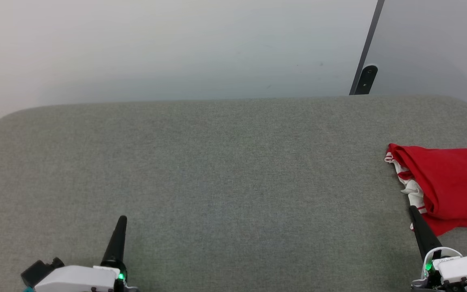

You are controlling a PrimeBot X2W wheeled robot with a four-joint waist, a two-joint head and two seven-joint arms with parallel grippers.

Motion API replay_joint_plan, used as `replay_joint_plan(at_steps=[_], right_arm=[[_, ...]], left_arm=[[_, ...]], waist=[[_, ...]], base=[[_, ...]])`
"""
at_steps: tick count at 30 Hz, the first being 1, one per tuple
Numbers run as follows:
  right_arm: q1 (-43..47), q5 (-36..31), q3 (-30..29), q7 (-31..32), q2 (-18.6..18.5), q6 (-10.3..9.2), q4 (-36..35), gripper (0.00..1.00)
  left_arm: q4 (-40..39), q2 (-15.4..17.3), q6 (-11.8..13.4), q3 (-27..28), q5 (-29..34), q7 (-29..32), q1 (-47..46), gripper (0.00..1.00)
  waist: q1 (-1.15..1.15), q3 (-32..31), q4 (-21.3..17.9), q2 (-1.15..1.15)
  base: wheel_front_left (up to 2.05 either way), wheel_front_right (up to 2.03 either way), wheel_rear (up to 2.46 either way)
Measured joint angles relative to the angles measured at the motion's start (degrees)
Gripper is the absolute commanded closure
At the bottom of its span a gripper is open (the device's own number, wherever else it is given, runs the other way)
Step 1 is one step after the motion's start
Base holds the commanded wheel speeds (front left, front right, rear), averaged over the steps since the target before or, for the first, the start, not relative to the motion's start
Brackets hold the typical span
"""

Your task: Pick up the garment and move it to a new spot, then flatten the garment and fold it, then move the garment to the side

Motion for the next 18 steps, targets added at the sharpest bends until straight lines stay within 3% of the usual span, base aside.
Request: replay_joint_plan(at_steps=[18], right_arm=[[-1.5,7.0,-0.5,-0.7,0.9,-0.01,1.8,1.0]], left_arm=[[1.3,-0.3,-0.4,0.8,-7.6,2.0,-2.0,1.0]], waist=[[0.0,0.0,0.1,0.0]], base=[[0.0,0.0,0.0]])
